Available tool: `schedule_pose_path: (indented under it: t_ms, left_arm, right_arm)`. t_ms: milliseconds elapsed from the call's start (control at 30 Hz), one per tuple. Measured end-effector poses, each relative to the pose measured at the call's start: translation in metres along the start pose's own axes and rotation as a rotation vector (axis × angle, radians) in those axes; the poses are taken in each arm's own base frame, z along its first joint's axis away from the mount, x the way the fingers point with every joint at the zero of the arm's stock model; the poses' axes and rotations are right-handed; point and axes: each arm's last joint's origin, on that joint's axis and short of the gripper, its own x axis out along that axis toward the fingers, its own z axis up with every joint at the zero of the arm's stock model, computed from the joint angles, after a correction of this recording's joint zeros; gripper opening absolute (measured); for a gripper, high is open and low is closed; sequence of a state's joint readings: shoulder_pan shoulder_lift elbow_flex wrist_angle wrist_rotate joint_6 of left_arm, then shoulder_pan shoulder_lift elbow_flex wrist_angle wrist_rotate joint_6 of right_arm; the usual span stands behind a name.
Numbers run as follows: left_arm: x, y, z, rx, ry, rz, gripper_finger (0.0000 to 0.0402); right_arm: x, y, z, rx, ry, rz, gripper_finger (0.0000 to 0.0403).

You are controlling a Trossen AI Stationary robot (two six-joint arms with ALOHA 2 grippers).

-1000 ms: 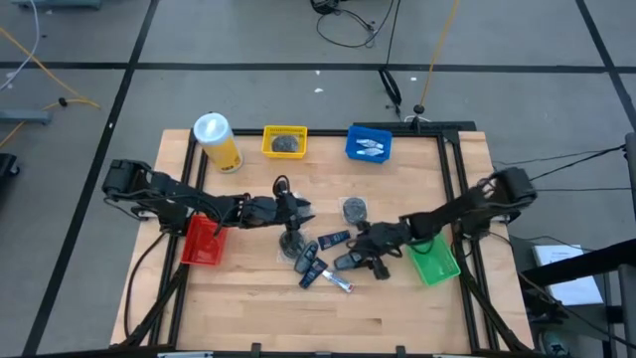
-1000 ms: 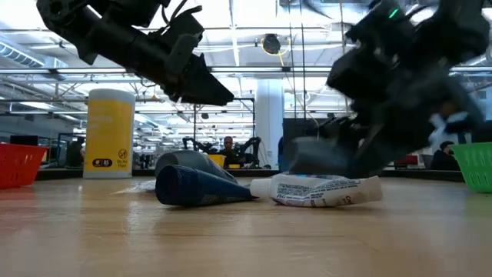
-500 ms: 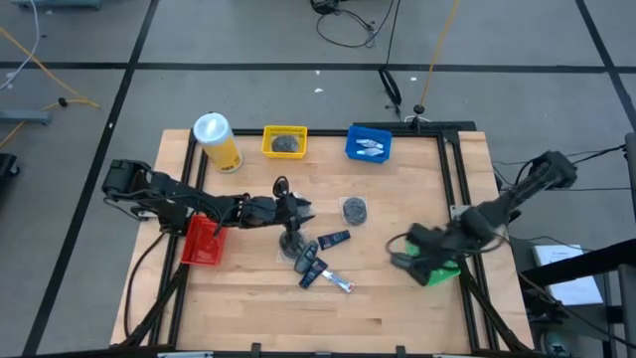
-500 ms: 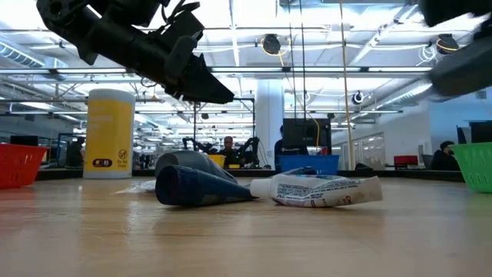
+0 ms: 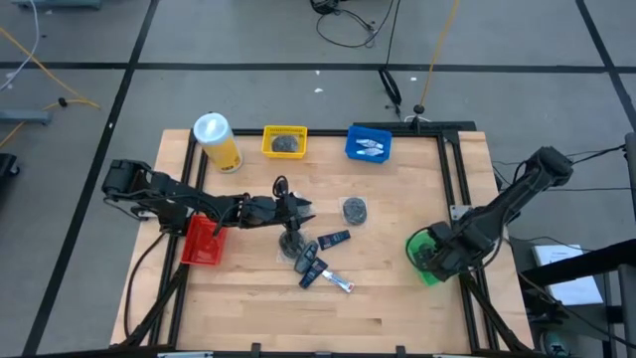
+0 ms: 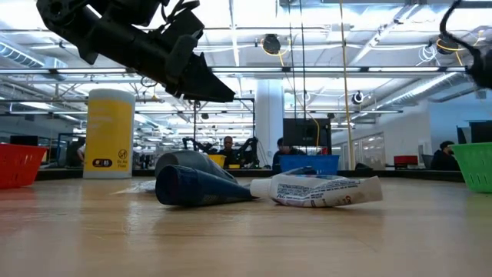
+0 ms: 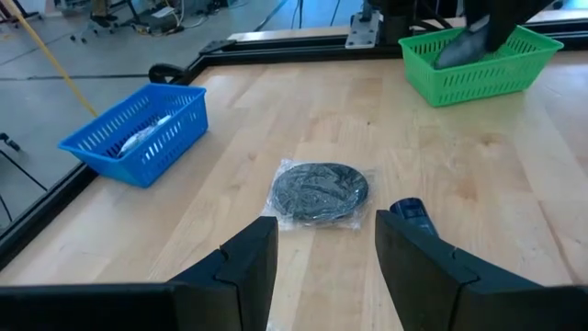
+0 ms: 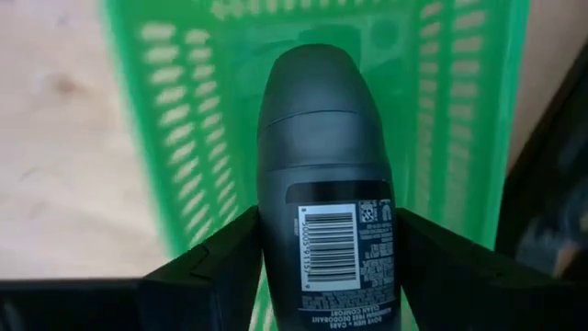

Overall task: Pick & Place Travel size toiletries
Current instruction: Put the gray deodorant into the green bin, then adjust the green bin

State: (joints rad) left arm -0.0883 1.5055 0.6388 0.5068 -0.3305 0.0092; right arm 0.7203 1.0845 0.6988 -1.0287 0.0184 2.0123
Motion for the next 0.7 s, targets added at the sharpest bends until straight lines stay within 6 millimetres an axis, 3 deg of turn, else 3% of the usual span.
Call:
schedule_pose_path:
  t_ms: [133, 267, 500, 600, 700]
  left_arm:
    - [0.0, 0.0, 0.0, -0.011, 0.002, 0.0, 0.0182]
    - [0.0, 0.0, 0.0, -0.028, 0.004, 0.0, 0.0182]
    - [0.0, 0.0, -0.001, -0.042, 0.007, -0.001, 0.0182]
    - [0.0, -0.002, -0.001, -0.042, 0.006, -0.005, 0.0182]
    - [0.0, -0.002, 0.0, -0.043, -0.004, -0.005, 0.0182]
  right_arm:
    - [0.013, -0.005, 0.004, -0.015, -0.07, 0.01, 0.0225]
    - [0.014, -0.006, 0.006, -0.069, -0.125, 0.02, 0.0239]
    - [-0.018, -0.005, 0.01, -0.101, -0.201, 0.11, 0.0241]
    - [-0.032, 0.008, 0.007, -0.207, -0.217, 0.254, 0.0233]
    - [-0.031, 0.033, 0.005, -0.307, -0.218, 0.414, 0.0218]
